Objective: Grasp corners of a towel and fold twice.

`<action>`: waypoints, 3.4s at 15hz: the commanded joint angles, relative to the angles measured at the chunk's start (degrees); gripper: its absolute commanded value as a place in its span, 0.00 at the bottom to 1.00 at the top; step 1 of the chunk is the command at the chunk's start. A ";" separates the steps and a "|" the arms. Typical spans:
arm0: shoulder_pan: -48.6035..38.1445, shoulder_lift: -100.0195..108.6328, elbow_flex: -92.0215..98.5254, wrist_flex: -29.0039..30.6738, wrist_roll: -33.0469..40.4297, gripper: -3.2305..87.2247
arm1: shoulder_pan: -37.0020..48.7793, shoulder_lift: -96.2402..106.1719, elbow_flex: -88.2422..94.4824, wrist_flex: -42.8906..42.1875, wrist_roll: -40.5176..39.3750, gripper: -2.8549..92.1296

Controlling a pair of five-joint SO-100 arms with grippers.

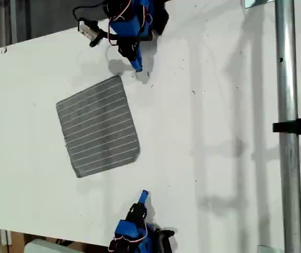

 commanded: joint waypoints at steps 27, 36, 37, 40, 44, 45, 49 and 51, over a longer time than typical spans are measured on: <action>-5.01 -79.37 -65.74 -13.01 -26.89 0.00 | 27.25 -59.50 -61.96 8.00 -34.98 0.03; -12.30 -96.42 -91.85 2.11 -15.73 0.01 | 35.07 -74.97 -76.38 14.41 -46.14 0.20; -11.95 -96.68 -91.85 2.11 -15.91 0.01 | 34.10 -74.53 -74.62 13.36 -46.58 0.32; -11.34 -97.38 -91.93 1.93 -16.17 0.01 | 34.72 -71.72 -61.35 5.01 -48.16 0.34; -10.46 -97.91 -91.85 2.02 -16.26 0.01 | 38.32 -71.81 -41.31 -13.36 -52.21 0.35; -10.28 -98.00 -91.76 2.02 -16.35 0.01 | 38.94 -72.33 -38.94 -16.79 -52.91 0.34; -10.11 -98.35 -91.49 2.02 -16.70 0.01 | 37.71 -83.06 -37.88 -25.66 -53.00 0.35; -10.28 -98.44 -91.49 2.02 -16.70 0.01 | 36.74 -93.25 -41.57 -26.81 -52.21 0.36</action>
